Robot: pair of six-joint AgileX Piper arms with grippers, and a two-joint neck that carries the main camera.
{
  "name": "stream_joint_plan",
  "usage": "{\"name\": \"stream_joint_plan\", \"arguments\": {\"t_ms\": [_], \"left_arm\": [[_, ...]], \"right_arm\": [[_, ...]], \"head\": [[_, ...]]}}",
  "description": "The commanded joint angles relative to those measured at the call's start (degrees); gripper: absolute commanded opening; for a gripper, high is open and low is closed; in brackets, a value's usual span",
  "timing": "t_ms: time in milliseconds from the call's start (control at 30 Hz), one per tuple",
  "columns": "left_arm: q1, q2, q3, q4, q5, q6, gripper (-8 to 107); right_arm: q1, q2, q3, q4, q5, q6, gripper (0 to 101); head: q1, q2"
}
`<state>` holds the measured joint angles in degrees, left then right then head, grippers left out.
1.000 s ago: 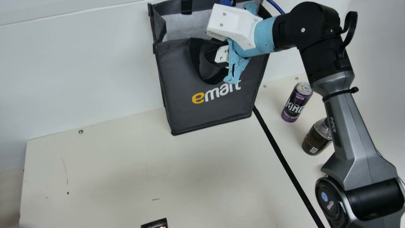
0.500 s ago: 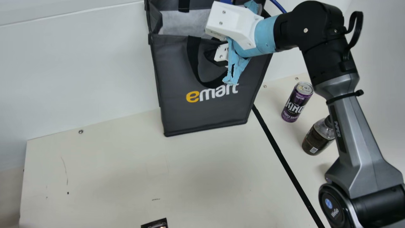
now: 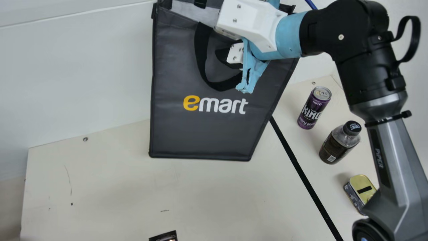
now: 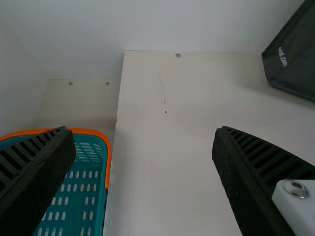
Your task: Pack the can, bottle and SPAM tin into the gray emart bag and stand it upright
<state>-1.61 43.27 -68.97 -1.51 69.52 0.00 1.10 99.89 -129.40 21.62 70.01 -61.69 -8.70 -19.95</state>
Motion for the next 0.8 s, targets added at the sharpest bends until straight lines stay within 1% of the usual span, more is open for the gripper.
{"name": "stream_joint_plan", "arguments": {"t_ms": [0, 433, 767], "left_arm": [[0.00, 0.00, 0.00, 0.00, 0.00, 0.00, 90], [0.00, 0.00, 0.00, 0.00, 0.00, 0.00, 90], [0.00, 0.00, 0.00, 0.00, 0.00, 0.00, 90]], "right_arm": [[0.35, -0.98, 0.36, -0.59, -0.11, 0.38, 0], [2.61, -7.76, 3.59, -3.19, -0.11, 1.78, 0], [4.75, -13.04, 7.14, -5.22, -0.11, 2.13, 0]], "head": [[-1.30, -0.05], [-1.30, -0.05], [-1.30, -0.05]]}}
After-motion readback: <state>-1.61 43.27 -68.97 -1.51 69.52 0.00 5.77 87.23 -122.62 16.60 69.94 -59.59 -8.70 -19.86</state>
